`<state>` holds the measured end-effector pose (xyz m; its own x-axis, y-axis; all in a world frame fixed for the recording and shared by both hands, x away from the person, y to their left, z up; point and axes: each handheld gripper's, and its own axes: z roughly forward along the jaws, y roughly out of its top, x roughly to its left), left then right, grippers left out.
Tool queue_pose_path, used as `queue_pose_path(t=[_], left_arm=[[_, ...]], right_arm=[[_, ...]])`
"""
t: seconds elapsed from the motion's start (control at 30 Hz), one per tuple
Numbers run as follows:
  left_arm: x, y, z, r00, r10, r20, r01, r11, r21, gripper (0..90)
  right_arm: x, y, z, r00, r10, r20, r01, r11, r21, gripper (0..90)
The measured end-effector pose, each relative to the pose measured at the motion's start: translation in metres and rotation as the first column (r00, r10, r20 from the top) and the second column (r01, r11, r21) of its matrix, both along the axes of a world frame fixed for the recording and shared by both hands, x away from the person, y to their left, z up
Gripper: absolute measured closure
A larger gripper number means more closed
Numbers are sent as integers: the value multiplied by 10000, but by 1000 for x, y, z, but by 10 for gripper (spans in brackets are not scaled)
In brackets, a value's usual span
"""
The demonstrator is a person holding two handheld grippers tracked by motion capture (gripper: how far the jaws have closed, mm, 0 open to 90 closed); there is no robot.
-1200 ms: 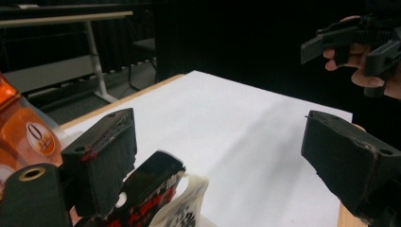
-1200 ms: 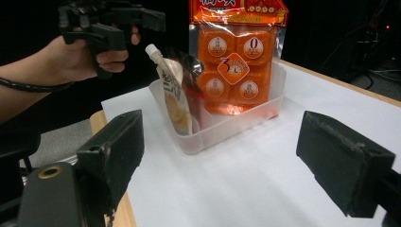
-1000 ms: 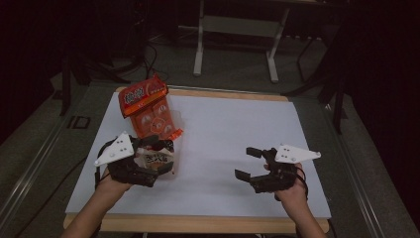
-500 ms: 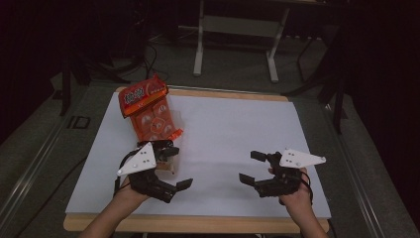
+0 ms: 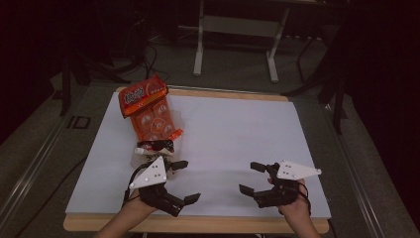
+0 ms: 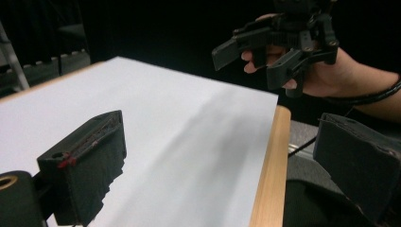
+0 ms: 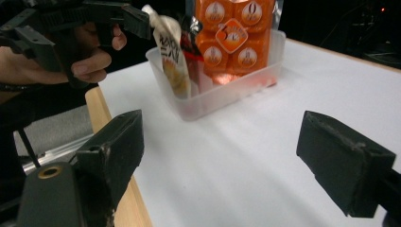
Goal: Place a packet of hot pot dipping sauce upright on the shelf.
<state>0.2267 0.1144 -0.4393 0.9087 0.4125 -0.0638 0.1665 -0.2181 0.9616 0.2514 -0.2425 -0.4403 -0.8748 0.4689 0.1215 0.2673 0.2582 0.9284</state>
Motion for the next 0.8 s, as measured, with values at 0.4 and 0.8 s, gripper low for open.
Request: queue_pose_path(t=[0.4,0.8], left_arm=[[-5,1,-29,9999,31,-150,-28,9998,199,42],[-9,2,-54,9991,367,-190,-358,9983,467,42]], right_arm=[[-6,-3,-21,9997,-169,190,187,9951,-974,147],[-5,-16,-31,9985,-555,16,555,9979,-339,136]])
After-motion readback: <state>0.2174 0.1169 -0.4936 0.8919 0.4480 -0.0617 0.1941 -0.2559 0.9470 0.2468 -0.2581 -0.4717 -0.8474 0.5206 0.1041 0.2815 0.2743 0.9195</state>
